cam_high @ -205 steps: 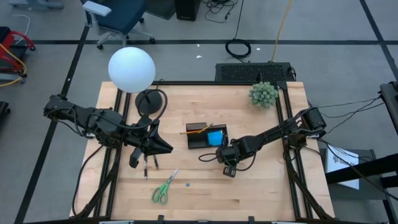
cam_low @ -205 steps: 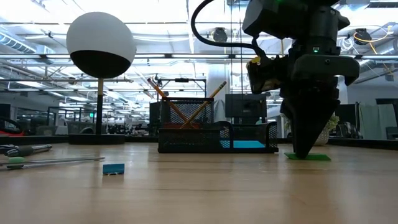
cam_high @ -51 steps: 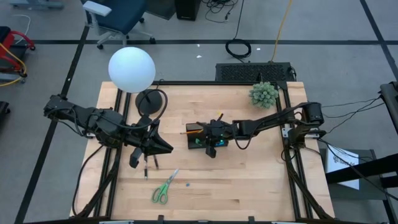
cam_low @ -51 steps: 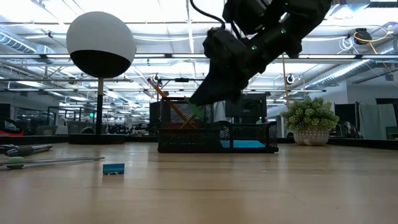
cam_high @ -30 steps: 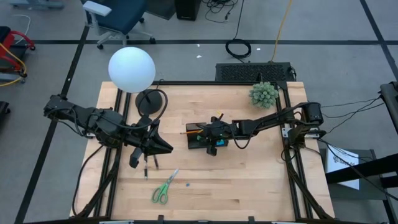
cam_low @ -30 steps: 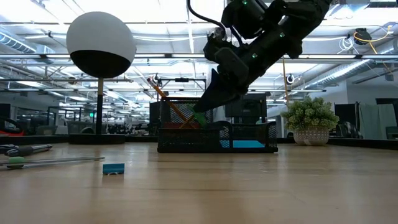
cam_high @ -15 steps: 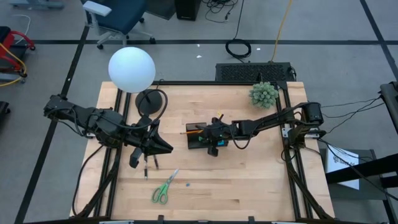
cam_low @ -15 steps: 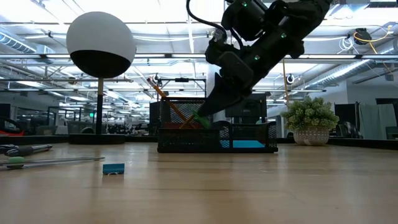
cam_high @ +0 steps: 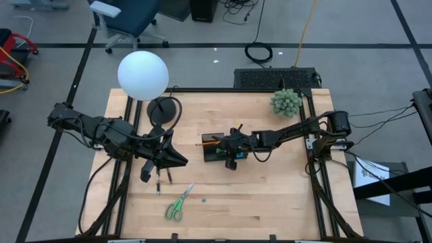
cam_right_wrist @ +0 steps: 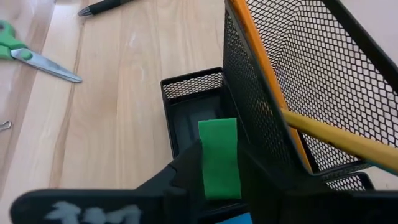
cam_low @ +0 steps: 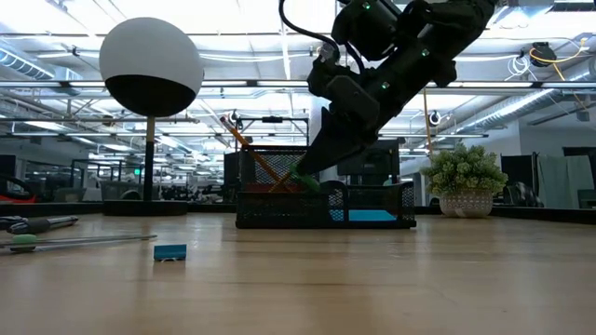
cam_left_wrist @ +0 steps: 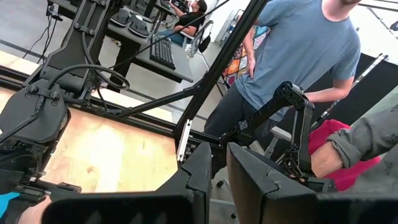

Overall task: Pick and place office supplies into organizer
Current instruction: Put the green eraser into the desk organizer, then put the green scissors into the desk organizer

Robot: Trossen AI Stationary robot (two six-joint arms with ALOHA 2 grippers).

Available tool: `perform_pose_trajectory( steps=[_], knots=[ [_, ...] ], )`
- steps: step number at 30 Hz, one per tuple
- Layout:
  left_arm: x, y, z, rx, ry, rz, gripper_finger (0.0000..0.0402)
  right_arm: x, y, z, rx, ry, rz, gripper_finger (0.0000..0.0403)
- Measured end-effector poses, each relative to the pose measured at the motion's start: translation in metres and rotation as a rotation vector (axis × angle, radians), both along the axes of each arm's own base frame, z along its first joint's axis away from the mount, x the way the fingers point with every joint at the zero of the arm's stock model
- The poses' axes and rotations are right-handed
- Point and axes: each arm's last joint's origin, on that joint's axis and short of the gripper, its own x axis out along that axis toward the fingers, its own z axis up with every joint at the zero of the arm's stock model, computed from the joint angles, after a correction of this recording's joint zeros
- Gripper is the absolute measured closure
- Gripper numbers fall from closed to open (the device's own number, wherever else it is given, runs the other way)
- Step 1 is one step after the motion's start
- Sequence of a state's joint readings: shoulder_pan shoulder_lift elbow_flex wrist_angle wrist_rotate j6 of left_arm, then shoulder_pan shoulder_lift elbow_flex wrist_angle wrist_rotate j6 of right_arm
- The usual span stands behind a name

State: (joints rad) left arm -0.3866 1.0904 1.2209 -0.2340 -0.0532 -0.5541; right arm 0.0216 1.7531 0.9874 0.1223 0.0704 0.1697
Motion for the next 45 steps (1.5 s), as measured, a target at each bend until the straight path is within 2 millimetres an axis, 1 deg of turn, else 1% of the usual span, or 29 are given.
perform_pose_trajectory(
  steps=[9,14,17,21,28,33,41,45],
  knots=[
    [0.000,0.000,0.000,0.000,0.000,0.000,0.0355,0.000,0.001,0.000,0.019,0.000,0.020,0.0289],
    [0.000,0.000,0.000,0.000,0.000,0.000,0.0355,0.000,0.001,0.000,0.052,-0.004,-0.002,0.0291],
    [0.000,0.000,0.000,0.000,0.000,0.000,0.0355,0.001,0.003,0.001,0.100,-0.011,0.017,0.0292],
    [0.000,0.000,0.000,0.000,0.000,0.000,0.0355,0.003,0.012,0.004,0.159,-0.045,0.057,0.0289],
    [0.000,0.000,0.000,0.000,0.000,0.000,0.0355,0.009,0.037,0.016,0.316,-0.173,0.138,0.0285],
    [0.000,0.000,0.000,0.000,0.000,0.000,0.0355,0.009,0.052,0.021,0.347,-0.216,0.172,0.0286],
    [0.000,0.000,0.000,0.000,0.000,0.000,0.0355,0.007,0.056,0.019,0.330,-0.199,0.171,0.0287],
    [0.000,0.000,0.000,0.000,0.000,0.000,0.0355,0.005,0.050,0.020,0.318,-0.167,0.154,0.0287]
  ],
)
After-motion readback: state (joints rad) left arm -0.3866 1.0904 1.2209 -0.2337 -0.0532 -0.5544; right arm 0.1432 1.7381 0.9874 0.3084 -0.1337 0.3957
